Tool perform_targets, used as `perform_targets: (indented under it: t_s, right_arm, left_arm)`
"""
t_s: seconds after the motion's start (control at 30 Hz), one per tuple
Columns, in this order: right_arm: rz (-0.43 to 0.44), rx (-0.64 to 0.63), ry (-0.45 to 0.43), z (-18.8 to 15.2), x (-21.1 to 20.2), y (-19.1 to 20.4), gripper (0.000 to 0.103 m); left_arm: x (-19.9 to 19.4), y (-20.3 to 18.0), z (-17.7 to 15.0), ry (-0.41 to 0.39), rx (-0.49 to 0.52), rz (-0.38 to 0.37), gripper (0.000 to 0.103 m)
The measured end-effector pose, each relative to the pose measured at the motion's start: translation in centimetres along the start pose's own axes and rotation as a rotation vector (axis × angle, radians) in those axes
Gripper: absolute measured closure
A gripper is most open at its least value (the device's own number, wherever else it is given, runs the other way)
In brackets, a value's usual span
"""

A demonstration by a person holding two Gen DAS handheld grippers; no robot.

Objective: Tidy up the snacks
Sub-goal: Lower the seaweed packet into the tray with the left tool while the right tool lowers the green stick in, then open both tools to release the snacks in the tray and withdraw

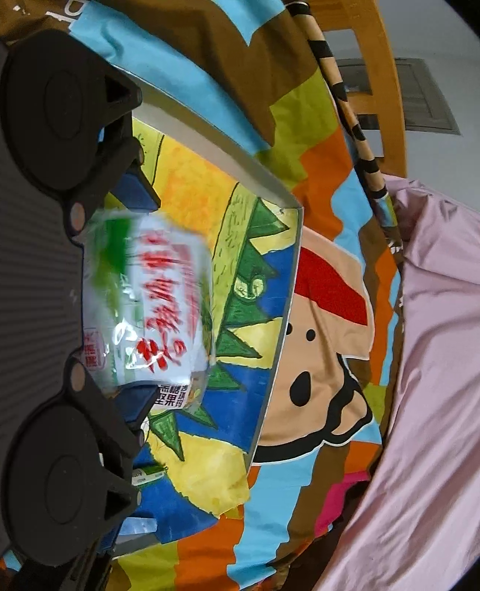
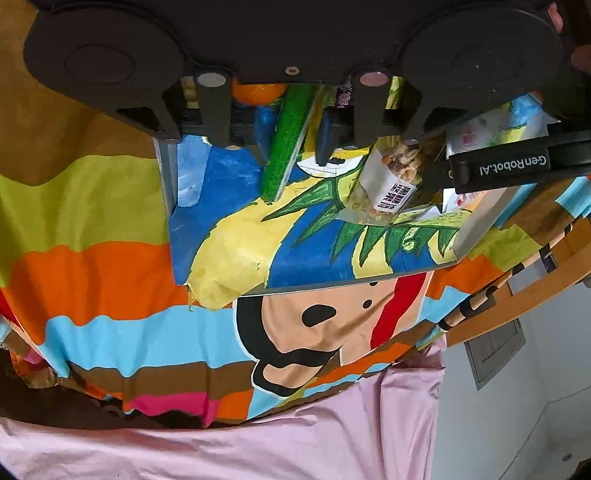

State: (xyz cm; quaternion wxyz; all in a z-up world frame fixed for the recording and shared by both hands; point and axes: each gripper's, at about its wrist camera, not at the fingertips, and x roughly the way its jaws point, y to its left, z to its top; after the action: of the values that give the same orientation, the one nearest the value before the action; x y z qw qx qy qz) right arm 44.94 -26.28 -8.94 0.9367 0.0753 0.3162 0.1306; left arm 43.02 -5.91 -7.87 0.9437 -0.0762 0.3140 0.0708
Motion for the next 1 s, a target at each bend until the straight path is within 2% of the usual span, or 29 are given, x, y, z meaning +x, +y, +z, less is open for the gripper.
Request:
perform_targets:
  t_s: [0.17,0.3,0.37,0.5,0.67,0.83,1.0]
  right_arm:
    - [0.001,-0.02,-0.014,0.4,-1.0,0.3,0.05]
    - [-0.001,-0.04,-0.051,0.6,-2.7,0.9,0.041]
    - [-0.001,-0.043,-0.082,0.7,-4.0,1.2,0.032]
    - [-0.02,-0.078,-0.159,1.0,-7.1,2.1,0.022]
    - [-0.039,-0.118,-0.243,0.8,-11.1,2.9,0.005]
    - [-0.061,-0.184,-0.335,-0.3,-15.2,4.2,0.001]
    - [-0.079,-0.199,-0.382,-1.7,-18.7,5.2,0.001]
  left_arm:
    - [-1.2,0.2,-0.1,-0.026,0.021,0.009,0.001]
    - [-3.1,0.9,-0.2,-0.069,-0.006,-0.006,0.001]
    - [-4.3,1.3,-0.2,-0.103,-0.026,-0.014,0.001]
    - [-7.0,2.2,0.0,-0.157,-0.062,-0.029,0.001]
    - [-10.4,3.4,-0.1,-0.183,-0.107,-0.034,0.001]
    - [-14.4,4.5,-0.9,-0.243,-0.121,-0.039,0.0]
    - [-18.1,5.5,-2.6,-0.28,-0.107,-0.062,0.0]
